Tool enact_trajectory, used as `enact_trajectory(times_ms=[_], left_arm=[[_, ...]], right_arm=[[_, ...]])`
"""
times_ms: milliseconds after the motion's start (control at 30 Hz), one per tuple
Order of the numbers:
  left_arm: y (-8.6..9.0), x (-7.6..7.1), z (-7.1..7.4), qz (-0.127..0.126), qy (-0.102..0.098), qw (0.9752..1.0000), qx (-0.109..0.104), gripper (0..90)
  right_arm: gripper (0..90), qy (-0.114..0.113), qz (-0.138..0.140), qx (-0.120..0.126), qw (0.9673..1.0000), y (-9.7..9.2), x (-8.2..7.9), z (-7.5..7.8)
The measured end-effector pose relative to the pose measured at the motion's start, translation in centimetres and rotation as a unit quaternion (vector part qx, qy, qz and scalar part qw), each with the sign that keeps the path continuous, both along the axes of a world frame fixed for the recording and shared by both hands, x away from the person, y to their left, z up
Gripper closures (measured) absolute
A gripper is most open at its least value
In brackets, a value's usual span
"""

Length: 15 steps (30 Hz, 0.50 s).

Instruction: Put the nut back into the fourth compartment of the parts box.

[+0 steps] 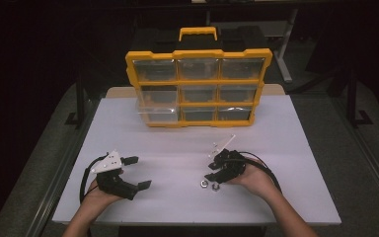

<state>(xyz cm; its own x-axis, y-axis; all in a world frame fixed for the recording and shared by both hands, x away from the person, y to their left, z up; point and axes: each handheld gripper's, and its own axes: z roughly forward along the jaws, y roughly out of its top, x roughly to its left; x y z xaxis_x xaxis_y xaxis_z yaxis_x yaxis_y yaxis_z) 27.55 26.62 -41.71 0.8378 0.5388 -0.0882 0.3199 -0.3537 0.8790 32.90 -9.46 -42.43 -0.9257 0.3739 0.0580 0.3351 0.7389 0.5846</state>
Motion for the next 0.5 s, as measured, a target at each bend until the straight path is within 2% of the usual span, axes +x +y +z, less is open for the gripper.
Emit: enact_trajectory(times_ms=[167,200,467,500], left_arm=[[-0.01,-0.01,0.00,0.000,0.000,1.0000,-0.001,1.9],[-0.01,-0.01,0.00,0.000,0.000,1.0000,-0.001,1.9],[-0.02,-0.01,0.02,-0.002,-0.001,1.0000,0.002,1.9],[-0.02,-0.01,0.01,-0.001,-0.001,1.0000,0.001,1.9]], right_arm=[[58.2,0.014,0.007,-0.004,0.9999,0.18,0.03,-0.24],[59.6,0.006,0.013,-0.004,0.9999,0.17,0.15,-0.40],[65.8,0.011,0.014,-0.016,0.9997,0.56,-0.04,-0.78],[66.7,0.005,0.020,-0.017,0.9996,0.57,0.05,-0.90]])
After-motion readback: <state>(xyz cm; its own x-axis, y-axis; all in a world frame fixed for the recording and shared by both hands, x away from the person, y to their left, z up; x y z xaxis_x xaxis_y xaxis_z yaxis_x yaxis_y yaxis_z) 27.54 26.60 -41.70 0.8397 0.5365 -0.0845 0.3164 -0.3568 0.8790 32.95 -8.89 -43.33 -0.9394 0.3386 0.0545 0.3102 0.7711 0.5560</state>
